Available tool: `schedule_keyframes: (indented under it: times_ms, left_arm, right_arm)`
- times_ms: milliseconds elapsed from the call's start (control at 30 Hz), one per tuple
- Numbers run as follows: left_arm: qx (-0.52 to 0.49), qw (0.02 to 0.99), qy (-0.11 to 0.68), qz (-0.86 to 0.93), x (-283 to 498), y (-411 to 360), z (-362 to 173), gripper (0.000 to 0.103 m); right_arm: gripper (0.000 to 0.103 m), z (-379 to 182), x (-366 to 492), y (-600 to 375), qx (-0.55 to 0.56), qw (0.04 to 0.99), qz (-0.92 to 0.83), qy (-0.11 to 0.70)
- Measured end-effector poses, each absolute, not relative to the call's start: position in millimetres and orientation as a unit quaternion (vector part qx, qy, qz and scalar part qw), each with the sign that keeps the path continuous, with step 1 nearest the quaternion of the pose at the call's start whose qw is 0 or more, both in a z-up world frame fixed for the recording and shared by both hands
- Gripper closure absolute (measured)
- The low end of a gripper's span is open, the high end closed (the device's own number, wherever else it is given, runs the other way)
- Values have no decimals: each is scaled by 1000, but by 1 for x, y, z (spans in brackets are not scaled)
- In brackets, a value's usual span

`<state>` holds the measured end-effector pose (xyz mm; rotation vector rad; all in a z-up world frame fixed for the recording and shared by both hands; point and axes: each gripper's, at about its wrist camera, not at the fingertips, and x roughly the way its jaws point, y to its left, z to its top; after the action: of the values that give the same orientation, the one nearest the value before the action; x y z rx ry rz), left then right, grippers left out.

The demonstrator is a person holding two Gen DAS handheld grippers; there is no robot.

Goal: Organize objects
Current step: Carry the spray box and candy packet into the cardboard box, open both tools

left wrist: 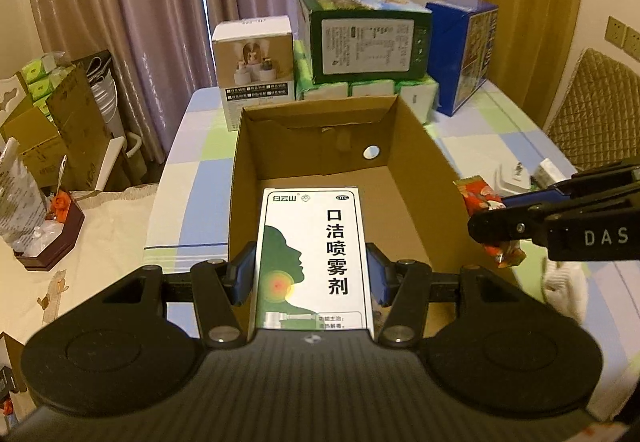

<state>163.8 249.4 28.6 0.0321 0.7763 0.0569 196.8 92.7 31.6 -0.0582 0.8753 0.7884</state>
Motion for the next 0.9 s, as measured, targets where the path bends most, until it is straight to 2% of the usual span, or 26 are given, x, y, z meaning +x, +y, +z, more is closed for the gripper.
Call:
schedule_keyframes:
  times_ms: [267,300,367,633,667,767,900]
  left_arm:
    - [20,921,389,24,192,254,2,51]
    - [22,921,387,28,194,255,0,40]
    - [22,925,379,35,195,256,1,31]
    - [4,931,361,54,182,266,12,31]
    - [3,932,359,55,179,267,14,31]
    - [-3,933,356,59,170,269,19,31]
    - [-14,934,351,66,155,271,26,31]
  right_arm:
    - [81,8,220,102,-22,827,365,427]
    - [81,6,222,102,-21,828,364,427]
    - [81,3,224,102,-20,827,362,428]
    - [80,-1,224,109,-24,825,371,425]
    - [79,-1,225,110,-21,825,375,423]
    - [49,2,228,108,1,829,375,414]
    - [48,15,225,99,13,835,376,402]
